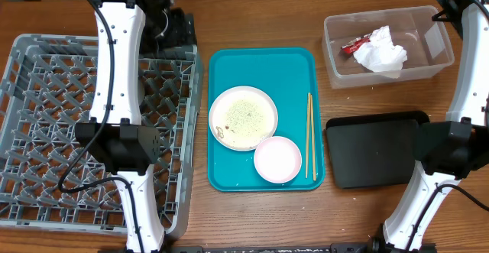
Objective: Sort waste into correct bins and load items into the dishwasher
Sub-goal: 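Reach the left gripper to the tray and grasp the pink bowl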
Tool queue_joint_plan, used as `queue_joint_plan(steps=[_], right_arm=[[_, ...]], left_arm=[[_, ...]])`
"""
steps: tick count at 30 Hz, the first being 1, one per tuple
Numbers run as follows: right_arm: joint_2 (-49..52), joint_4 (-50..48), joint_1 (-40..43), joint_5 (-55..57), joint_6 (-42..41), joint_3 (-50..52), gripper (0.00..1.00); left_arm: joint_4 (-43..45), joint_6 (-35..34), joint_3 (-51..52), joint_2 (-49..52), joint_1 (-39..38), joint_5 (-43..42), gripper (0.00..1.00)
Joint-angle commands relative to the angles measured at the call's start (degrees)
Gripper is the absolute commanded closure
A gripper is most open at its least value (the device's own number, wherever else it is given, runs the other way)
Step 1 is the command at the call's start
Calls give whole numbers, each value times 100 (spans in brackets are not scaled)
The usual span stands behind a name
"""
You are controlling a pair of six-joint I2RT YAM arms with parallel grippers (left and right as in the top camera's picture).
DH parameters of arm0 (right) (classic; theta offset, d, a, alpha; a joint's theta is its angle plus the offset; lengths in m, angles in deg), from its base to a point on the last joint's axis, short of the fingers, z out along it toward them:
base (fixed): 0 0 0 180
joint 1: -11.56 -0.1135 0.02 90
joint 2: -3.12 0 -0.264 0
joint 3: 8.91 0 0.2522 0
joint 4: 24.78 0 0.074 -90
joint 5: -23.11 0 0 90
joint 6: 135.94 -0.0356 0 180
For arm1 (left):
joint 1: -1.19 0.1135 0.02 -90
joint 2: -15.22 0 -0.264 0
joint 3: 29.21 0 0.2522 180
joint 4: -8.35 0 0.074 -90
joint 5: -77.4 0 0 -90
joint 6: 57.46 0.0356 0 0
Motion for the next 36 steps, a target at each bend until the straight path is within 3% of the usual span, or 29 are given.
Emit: queue_joint_plan(steps=[1,10,16,26,32,36], right_arm=[[-153,-17,-7,37,-44,-72,0],[-153,-17,-7,37,-44,-72,0],[-153,-17,-7,37,-44,-72,0],[-153,-15,-7,37,-44,-72,0],[-153,-17,-7,35,-44,-72,0],[-153,-17,-7,35,-44,-72,0]], left_arm=[[-48,177,-120,-136,-157,-111,0],[-46,345,-120,-564,-374,-785,1],[-48,590,221,-940,-1300,-785,2],[68,590,2194,-927,-3154,-389,8],[684,588,3215,-927,-3928,-341,11],[1139,710,3845,-927,-4398,155,10]])
